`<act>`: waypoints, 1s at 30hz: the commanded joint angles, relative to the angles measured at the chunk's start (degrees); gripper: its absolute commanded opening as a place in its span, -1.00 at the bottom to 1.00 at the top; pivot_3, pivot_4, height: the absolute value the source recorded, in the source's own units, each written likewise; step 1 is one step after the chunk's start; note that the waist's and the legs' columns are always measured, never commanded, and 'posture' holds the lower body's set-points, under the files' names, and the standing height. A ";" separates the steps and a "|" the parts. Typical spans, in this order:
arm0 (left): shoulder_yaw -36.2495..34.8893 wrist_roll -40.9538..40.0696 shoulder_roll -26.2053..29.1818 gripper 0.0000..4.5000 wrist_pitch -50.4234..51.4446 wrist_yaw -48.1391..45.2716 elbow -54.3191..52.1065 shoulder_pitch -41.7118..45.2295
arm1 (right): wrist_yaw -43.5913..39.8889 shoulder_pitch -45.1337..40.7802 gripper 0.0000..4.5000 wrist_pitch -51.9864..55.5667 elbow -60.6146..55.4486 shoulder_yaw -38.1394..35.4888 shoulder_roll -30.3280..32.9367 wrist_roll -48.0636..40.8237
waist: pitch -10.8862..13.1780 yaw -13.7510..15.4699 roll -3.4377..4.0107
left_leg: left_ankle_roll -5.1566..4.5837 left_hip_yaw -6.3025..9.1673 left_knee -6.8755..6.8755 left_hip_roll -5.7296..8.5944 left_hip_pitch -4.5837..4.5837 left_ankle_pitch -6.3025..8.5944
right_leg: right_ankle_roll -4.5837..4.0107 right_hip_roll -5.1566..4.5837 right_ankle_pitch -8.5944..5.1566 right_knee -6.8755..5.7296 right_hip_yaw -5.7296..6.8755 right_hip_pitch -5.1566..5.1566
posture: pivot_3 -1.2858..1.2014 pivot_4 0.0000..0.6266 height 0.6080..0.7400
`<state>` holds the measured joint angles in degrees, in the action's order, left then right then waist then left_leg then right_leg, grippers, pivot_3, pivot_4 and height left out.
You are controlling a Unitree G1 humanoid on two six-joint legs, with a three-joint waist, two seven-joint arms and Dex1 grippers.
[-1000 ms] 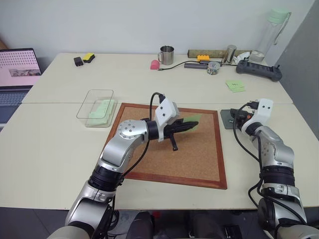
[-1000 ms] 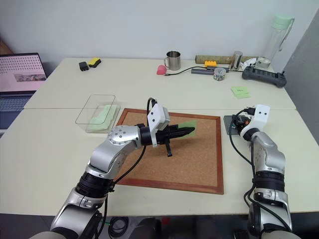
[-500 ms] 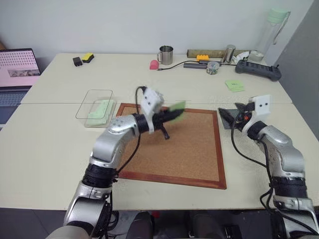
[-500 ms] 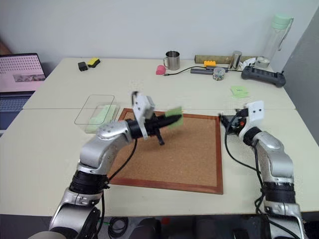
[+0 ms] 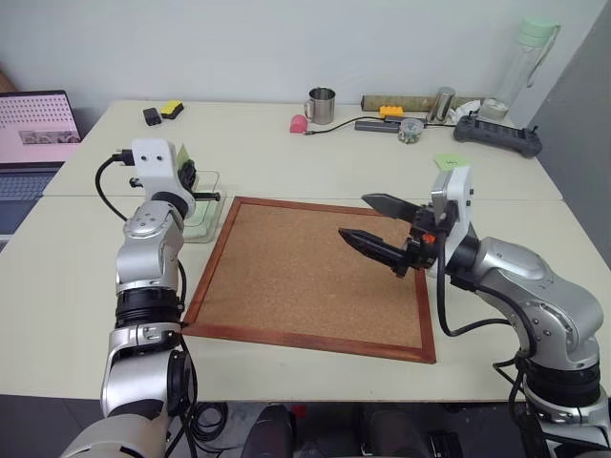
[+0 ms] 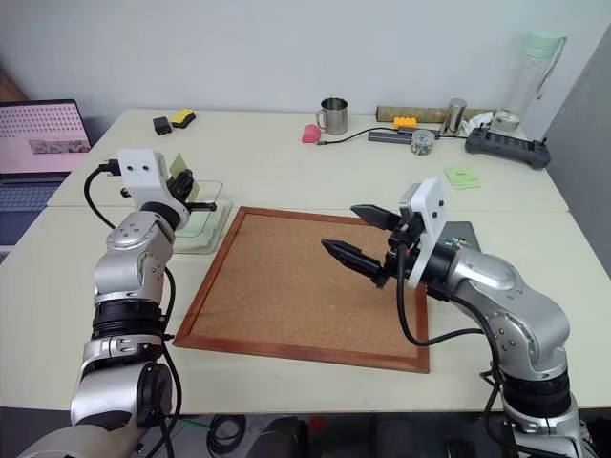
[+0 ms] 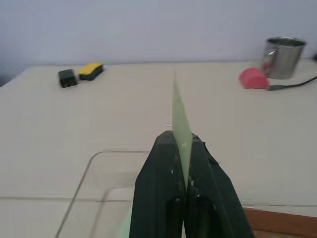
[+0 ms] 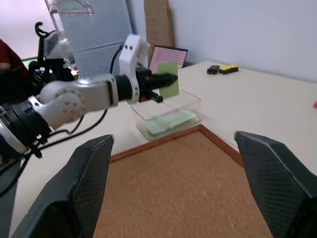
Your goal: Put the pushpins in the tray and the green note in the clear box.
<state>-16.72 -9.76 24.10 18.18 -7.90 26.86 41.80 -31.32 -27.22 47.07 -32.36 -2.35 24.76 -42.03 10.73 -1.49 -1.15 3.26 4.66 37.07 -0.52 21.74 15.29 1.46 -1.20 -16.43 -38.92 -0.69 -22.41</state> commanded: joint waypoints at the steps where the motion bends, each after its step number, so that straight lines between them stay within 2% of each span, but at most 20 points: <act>1: -1.37 -0.49 0.77 -1.00 -1.05 1.02 2.03 2.08 | 1.37 -1.41 0.82 0.41 -1.53 -1.10 -0.05 -2.06 | 0.00 0.17 -0.01 | 0.00 0.02 0.00 0.01 0.01 0.00 | 0.00 0.00 0.00 0.00 0.03 0.00 | 0.03 -0.52 1.00; 5: -2.18 -1.55 0.49 -1.00 -0.18 1.32 4.20 1.61 | 2.10 -1.27 0.82 0.40 -1.72 -1.12 0.32 -1.77 | -0.01 0.05 -0.03 | 0.00 0.02 0.00 -0.01 0.04 0.00 | 0.00 -0.01 0.00 0.00 0.02 -0.03 | 0.03 -0.52 1.00; 7: -2.20 -1.75 0.33 -0.82 -0.14 1.29 4.02 1.08 | 2.44 -1.06 0.82 0.48 -1.74 -1.21 0.42 -1.93 | -0.01 -0.04 -0.03 | 0.00 0.00 0.00 0.00 0.03 0.00 | 0.00 -0.01 0.00 -0.01 0.02 -0.03 | 0.03 -0.52 1.00; 8: -2.40 -2.11 0.17 -0.80 -0.27 1.16 3.84 0.99 | 2.56 -0.93 0.82 0.51 -1.74 -1.25 0.47 -1.97 | -0.01 -0.06 -0.03 | 0.00 0.00 0.00 0.00 0.03 0.00 | 0.00 -0.01 0.00 -0.02 0.02 -0.03 | 0.03 -0.52 1.00; 13: -3.34 -3.57 0.23 -0.33 -0.61 1.22 3.04 1.32 | 2.64 -0.62 0.82 0.20 -1.38 -1.18 0.89 -1.85 | -0.01 -0.06 -0.03 | 0.00 0.01 0.00 -0.01 0.03 0.00 | -0.01 0.00 0.00 -0.04 0.01 -0.04 | 0.03 -0.52 1.00; 17: -3.19 -4.11 0.82 -0.04 -0.64 0.80 1.72 1.08 | 2.16 -0.46 0.82 -0.37 -0.60 -1.09 1.33 -1.38 | -0.01 -0.06 -0.03 | 0.00 0.00 0.00 -0.01 0.03 0.00 | -0.01 0.00 0.00 -0.03 0.01 -0.04 | 0.03 -0.52 1.00; 21: -0.91 -3.20 1.89 0.29 -1.10 -2.33 -2.16 -0.15 | 1.59 -0.01 0.82 -0.98 0.26 -1.38 2.05 -0.96 | -0.01 -0.08 -0.03 | 0.00 0.00 0.00 -0.01 0.03 0.00 | -0.01 0.00 0.00 -0.03 0.01 -0.04 | 0.03 -0.52 1.00; 25: 6.19 -1.94 5.56 0.63 -0.09 -13.81 -8.54 -3.03 | 0.81 1.92 0.82 -1.89 0.96 -2.28 4.34 0.51 | -0.01 -0.07 -0.03 | 0.01 -0.01 -0.01 -0.01 0.03 0.00 | -0.01 0.00 0.00 -0.03 -0.02 -0.05 | 0.03 -0.52 1.00; 27: 8.88 -3.95 6.96 0.81 1.59 -20.66 -12.21 -4.98 | 0.57 2.74 0.82 -2.65 1.27 -2.64 5.24 1.37 | -0.01 -0.04 -0.03 | 0.02 -0.03 -0.03 0.00 0.03 -0.01 | -0.01 0.00 0.00 -0.01 -0.04 -0.05 | 0.03 -0.52 1.00; 30: 12.70 -7.43 9.59 0.81 5.38 -31.68 -17.90 -9.15 | 0.28 4.07 0.82 -3.67 2.09 -3.21 6.80 2.72 | -0.01 -0.15 -0.03 | 0.01 -0.07 -0.01 -0.02 0.01 -0.01 | -0.01 -0.01 0.00 -0.03 -0.09 -0.05 | 0.03 -0.52 1.00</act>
<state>-5.95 -14.96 31.93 21.54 -32.96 13.35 33.98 -30.44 -23.37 45.19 -29.70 -3.52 30.54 -39.92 10.72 -1.63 -1.18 3.27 4.56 37.05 -0.55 21.73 15.28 1.45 -1.21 -16.43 -38.96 -0.80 -22.45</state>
